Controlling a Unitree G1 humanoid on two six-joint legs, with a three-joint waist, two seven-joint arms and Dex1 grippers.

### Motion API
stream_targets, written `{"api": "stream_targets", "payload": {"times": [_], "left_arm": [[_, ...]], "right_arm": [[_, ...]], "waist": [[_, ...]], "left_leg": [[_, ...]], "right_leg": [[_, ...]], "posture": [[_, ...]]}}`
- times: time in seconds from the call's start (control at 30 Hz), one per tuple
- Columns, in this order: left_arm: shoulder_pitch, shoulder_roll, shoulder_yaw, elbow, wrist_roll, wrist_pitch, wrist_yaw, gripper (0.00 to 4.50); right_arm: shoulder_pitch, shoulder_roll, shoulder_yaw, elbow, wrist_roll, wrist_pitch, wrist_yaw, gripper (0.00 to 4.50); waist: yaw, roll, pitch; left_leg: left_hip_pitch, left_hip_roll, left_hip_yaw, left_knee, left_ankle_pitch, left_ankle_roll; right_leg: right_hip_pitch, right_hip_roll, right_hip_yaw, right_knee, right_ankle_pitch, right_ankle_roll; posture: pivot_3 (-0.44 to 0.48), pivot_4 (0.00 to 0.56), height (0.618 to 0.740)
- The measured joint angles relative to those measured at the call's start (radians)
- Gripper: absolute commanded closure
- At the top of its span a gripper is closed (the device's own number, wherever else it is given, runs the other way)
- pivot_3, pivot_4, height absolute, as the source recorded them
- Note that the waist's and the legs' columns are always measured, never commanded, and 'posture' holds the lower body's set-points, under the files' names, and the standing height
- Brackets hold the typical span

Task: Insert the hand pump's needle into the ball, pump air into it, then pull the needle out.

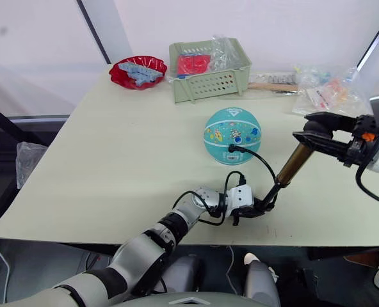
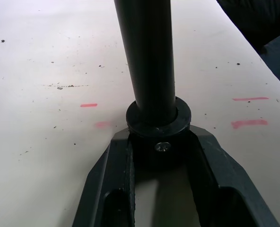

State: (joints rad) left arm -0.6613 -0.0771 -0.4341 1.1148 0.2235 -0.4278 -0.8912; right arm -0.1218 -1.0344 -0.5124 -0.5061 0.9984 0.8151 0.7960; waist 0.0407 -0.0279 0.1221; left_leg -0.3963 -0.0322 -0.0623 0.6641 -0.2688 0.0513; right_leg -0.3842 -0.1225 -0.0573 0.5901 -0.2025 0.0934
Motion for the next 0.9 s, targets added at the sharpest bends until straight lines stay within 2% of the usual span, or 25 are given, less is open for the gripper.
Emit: {"api": "stream_targets", "payload": {"times": [0.33,0.53,0.73,0.9], "left_arm": [[0.001,0.004,0.000,0.005,0.004,0.002,0.002,3.40],[0.001,0.003,0.000,0.005,0.004,0.002,0.001,3.40],[-0.001,0.003,0.000,0.004,0.004,0.002,0.001,3.40],[-0.003,0.000,0.001,-0.003,0.004,0.001,-0.003,3.40]], "right_arm": [[0.179,0.178,0.203,-0.036,-0.246,-0.215,-0.053,2.41],[0.240,0.226,0.273,-0.017,-0.346,-0.302,-0.061,2.41],[0.242,0.235,0.266,-0.021,-0.353,-0.321,-0.049,2.41],[0.180,0.202,0.182,-0.021,-0.241,-0.251,-0.023,2.41]], "waist": [[-0.002,-0.005,-0.006],[-0.001,-0.004,-0.006],[-0.001,-0.001,-0.004],[-0.001,0.005,0.002]], "left_leg": [[0.002,0.001,-0.001,0.000,-0.001,-0.002],[0.002,0.001,-0.002,0.000,-0.001,-0.002],[0.003,0.001,-0.001,0.000,-0.001,-0.002],[0.002,0.001,-0.001,0.001,-0.001,-0.002]], "right_leg": [[0.002,0.002,0.000,0.000,0.000,0.000],[0.002,0.002,-0.001,0.000,0.000,0.000],[0.002,0.002,0.000,0.000,0.000,0.000],[0.002,0.002,0.000,0.000,0.000,0.000]], "posture": [[0.000,0.150,0.737],[0.000,0.150,0.737],[0.000,0.150,0.737],[0.000,0.150,0.737]]}}
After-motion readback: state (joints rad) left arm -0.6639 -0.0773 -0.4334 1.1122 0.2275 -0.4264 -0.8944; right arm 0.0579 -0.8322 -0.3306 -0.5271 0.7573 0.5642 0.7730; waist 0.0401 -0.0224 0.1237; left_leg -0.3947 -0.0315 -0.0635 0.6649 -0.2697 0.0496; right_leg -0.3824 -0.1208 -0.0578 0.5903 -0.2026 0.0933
